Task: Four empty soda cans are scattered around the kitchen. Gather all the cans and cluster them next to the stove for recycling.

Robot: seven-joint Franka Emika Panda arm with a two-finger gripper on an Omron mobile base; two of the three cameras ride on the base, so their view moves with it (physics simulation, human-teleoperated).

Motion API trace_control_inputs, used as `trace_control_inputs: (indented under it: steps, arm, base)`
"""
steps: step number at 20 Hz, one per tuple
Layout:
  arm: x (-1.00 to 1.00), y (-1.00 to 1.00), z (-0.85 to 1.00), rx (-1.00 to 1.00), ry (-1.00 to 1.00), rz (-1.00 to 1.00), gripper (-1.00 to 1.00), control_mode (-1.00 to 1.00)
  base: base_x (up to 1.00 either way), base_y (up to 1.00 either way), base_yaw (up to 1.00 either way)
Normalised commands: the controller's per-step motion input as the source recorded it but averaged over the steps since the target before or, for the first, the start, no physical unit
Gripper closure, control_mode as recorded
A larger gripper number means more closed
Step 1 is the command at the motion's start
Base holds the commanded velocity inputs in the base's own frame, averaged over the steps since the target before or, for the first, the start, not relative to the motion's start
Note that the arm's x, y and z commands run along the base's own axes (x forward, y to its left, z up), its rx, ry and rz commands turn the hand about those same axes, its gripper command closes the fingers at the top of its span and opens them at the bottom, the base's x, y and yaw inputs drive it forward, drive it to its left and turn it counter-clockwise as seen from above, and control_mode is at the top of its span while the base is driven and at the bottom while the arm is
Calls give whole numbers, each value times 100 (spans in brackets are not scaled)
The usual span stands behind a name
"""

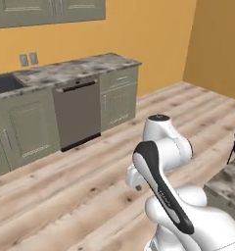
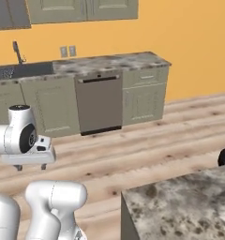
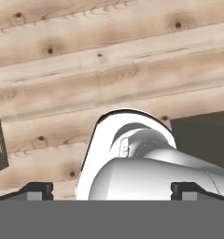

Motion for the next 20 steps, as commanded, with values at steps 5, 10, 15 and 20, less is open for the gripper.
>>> trace_control_inputs:
  steps: [5, 10, 15, 20]
  arm:
    - [0, 0, 0, 0, 0, 0, -100, 100]
    - [0, 0, 0, 0, 0, 0, -100, 100]
    - [0, 0, 0, 0, 0, 0, -100, 100]
    - [0, 0, 0, 0, 0, 0, -100, 100]
  base:
    - [49, 23, -55]
    - [52, 23, -52]
    - [59, 25, -45]
    - [54, 24, -51]
